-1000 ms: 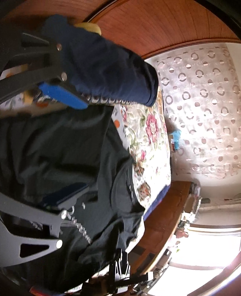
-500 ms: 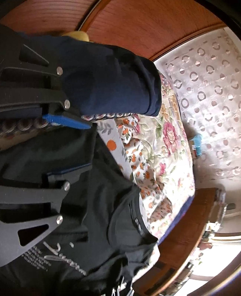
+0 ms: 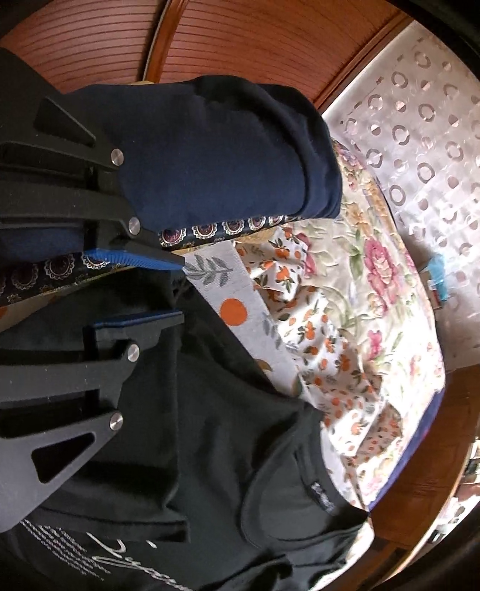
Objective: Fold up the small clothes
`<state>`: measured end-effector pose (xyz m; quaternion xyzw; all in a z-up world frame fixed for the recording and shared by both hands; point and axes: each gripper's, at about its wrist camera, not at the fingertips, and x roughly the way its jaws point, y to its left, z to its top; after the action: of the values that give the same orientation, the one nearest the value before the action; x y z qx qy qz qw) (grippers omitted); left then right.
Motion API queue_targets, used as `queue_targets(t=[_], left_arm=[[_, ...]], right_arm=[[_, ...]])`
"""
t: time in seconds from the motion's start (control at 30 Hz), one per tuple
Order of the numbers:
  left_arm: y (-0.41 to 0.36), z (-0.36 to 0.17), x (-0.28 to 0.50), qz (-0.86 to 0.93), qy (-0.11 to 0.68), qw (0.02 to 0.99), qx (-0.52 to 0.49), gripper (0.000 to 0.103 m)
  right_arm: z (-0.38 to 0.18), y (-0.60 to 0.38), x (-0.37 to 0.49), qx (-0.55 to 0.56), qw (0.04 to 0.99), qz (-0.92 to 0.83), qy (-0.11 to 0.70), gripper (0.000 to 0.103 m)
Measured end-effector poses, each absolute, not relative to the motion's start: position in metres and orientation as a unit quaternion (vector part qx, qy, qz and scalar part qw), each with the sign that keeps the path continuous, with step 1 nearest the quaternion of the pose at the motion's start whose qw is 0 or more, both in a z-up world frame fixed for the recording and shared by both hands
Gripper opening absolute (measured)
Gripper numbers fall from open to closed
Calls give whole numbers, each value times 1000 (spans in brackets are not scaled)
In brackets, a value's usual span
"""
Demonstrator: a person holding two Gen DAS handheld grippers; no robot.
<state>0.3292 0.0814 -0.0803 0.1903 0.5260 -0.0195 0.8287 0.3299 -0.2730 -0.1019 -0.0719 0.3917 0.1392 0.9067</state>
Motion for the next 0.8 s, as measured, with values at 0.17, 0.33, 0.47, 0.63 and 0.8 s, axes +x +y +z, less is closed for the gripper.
queue_targets(t=[0.17,0.33,0.47,0.63,0.8], left_arm=[[81,-84,326,-13,519,827,216,1],[89,-70,314,-25,494,848,192,0],[89,-45,293,-43,454,876,159,0],[80,-32,282,-74,442,878,166,0],[75,-56,311,-84,494,841,205,34]], right_arm=[[-103,-274,330,-72,907,140,392,74],[-103,-274,331,-71,907,140,392,74],[-103,-275,332,-71,907,140,392,75],[-103,-275,332,-71,907,141,392,75],[-104,-276,332,-71,907,140,391,76]])
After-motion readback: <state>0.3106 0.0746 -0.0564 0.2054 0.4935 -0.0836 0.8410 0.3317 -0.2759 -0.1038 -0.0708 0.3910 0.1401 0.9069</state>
